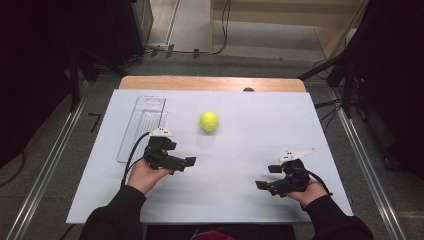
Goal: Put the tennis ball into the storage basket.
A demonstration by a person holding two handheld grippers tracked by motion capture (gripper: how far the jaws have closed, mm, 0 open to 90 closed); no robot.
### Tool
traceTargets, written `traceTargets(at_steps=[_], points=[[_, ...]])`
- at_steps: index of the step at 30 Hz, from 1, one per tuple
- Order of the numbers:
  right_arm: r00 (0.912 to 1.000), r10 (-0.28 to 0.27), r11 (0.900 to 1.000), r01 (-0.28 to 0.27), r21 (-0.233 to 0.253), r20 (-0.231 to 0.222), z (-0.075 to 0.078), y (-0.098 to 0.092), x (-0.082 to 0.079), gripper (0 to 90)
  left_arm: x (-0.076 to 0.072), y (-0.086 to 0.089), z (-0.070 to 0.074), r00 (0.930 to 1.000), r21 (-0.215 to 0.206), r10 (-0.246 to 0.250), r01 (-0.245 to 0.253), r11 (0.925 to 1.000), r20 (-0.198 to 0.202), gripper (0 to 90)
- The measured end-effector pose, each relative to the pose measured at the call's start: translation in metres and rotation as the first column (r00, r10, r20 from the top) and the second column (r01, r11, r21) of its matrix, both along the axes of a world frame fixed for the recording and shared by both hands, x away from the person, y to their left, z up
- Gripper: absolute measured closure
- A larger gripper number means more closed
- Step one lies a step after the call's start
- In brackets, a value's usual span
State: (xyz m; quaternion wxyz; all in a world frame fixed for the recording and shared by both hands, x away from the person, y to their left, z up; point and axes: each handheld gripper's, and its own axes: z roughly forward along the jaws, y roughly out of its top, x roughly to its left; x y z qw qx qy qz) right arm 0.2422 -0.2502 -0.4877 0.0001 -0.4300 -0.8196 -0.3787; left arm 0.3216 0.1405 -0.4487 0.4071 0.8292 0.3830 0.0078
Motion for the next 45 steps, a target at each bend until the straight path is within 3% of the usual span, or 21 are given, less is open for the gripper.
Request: traceTargets(at_steps=[45], points=[[1.0000,0.001,1.000,-0.001,0.000,0.004,-0.001,0.001,0.000,12.8,0.053,-0.027,0.004,0.9999,0.036,0.009,-0.009,0.9993,0.013,0.0]])
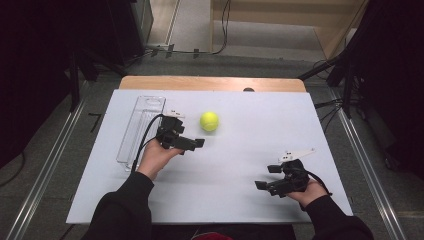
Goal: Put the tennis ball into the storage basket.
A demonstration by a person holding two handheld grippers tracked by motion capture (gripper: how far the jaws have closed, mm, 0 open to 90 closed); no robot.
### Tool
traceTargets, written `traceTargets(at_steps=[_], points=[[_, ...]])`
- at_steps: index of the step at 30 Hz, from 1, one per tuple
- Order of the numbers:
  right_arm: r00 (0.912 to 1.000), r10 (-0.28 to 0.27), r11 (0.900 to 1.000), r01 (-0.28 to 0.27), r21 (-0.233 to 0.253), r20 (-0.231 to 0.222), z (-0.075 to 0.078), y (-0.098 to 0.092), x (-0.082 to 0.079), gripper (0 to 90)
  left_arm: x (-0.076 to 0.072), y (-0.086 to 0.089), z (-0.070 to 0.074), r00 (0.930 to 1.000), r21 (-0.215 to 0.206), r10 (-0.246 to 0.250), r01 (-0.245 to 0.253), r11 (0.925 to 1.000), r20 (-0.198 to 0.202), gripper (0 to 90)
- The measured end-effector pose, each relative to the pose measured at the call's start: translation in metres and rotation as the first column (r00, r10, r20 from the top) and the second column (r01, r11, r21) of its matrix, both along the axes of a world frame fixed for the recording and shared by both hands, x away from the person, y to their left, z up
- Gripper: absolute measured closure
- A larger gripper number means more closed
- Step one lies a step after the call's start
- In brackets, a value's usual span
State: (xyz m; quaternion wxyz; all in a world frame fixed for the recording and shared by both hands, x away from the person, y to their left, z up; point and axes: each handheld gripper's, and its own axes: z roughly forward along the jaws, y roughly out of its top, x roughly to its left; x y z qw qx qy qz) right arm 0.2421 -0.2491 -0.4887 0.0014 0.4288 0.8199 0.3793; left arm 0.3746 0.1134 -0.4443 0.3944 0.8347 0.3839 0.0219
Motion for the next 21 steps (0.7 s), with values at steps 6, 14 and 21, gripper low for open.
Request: traceTargets(at_steps=[6,14,21], points=[[1.0000,0.004,1.000,-0.004,0.000,0.003,0.000,0.000,0.000,12.8,0.005,-0.001,0.002,1.0000,0.001,0.005,-0.005,1.0000,0.002,0.0],[1.0000,0.004,1.000,-0.004,0.000,0.004,0.000,0.001,0.000,12.8,0.012,-0.008,0.007,0.9999,0.019,-0.003,0.003,0.9998,0.010,0.0],[1.0000,0.007,1.000,-0.007,0.002,0.005,0.000,0.000,0.000,12.8,0.021,-0.016,0.010,0.9999,0.028,-0.010,0.010,0.9995,0.008,0.0]])
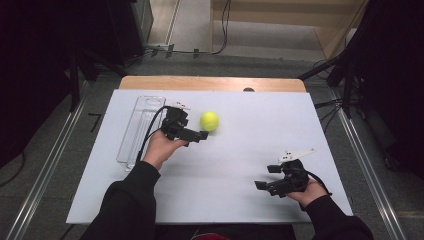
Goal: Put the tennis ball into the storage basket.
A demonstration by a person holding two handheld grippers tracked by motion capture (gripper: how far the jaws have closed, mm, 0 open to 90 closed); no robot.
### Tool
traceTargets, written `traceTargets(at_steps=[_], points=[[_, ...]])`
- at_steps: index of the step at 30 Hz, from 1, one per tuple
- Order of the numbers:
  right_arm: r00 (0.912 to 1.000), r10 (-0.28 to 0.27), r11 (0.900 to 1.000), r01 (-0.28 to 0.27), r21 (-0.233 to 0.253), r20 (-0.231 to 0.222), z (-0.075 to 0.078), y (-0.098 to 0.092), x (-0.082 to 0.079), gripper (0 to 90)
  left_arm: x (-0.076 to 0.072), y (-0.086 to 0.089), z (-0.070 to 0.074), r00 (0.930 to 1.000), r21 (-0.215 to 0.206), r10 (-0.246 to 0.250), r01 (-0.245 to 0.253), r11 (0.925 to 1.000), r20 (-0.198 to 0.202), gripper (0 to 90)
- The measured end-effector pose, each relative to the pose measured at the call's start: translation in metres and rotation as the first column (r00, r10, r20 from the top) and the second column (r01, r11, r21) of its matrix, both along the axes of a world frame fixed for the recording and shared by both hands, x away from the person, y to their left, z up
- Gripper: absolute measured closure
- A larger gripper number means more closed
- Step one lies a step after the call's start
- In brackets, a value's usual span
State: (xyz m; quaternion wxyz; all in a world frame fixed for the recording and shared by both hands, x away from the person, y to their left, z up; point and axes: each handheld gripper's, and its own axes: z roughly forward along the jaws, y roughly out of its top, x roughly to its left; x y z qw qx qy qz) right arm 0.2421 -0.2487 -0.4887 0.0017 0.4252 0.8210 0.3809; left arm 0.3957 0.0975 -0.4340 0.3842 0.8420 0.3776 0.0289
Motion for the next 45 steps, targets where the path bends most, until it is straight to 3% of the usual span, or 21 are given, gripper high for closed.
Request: traceTargets(at_steps=[16,30,35,43,45], points=[[1.0000,0.002,1.000,-0.002,0.005,-0.001,0.000,0.000,0.000,12.8,0.021,-0.013,0.012,0.9998,-0.009,0.008,-0.008,0.9999,0.015,0.0],[1.0000,0.002,1.000,-0.002,0.004,0.000,0.000,0.000,0.000,12.8,0.037,-0.025,0.009,0.9998,-0.016,0.019,-0.018,0.9997,0.010,0.0],[1.0000,0.004,1.000,-0.004,0.006,0.000,0.001,0.000,-0.001,12.8,0.043,-0.027,0.006,0.9995,0.016,0.026,-0.026,0.9995,0.017,0.5],[1.0000,0.005,1.000,-0.005,0.010,0.000,0.000,0.000,0.000,12.8,0.051,-0.038,0.005,0.9994,0.012,0.024,-0.025,0.9996,0.023,0.5],[1.0000,0.008,1.000,-0.008,0.007,0.000,0.000,0.000,0.000,12.8,0.054,-0.040,0.005,0.9997,0.027,0.016,-0.017,0.9995,0.019,0.5]])
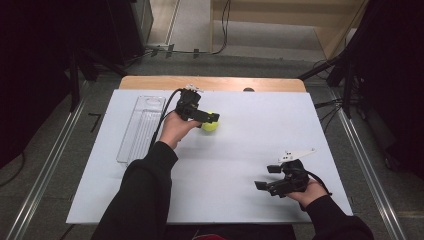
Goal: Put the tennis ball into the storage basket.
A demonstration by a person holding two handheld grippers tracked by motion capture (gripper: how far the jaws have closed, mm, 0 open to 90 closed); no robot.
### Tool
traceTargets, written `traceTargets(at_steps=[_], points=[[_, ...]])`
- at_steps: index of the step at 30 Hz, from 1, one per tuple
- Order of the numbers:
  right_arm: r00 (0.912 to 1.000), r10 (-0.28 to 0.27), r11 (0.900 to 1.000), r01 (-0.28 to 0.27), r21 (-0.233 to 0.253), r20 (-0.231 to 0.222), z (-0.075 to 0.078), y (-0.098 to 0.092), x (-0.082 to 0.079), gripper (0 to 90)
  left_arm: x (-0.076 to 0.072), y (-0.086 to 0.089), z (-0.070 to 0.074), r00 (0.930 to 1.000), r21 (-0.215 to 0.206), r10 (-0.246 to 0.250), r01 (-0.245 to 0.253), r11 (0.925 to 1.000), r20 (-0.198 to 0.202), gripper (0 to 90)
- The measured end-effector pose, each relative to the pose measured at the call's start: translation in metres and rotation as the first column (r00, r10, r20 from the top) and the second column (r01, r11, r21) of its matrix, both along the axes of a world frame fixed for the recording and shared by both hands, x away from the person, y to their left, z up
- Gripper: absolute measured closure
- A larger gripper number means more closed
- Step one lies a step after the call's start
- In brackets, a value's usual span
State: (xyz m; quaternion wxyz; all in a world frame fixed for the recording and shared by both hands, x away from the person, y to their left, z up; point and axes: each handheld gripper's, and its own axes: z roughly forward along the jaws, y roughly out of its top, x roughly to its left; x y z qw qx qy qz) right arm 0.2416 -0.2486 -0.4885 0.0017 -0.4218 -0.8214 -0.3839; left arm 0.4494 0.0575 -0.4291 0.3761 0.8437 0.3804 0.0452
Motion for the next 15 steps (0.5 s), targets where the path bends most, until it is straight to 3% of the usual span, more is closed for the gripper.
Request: traceTargets(at_steps=[15], points=[[1.0000,0.007,1.000,-0.007,0.004,0.003,0.000,0.000,0.000,12.8,0.014,-0.016,0.001,0.9998,0.024,0.008,-0.008,0.9997,0.018,0.5]])
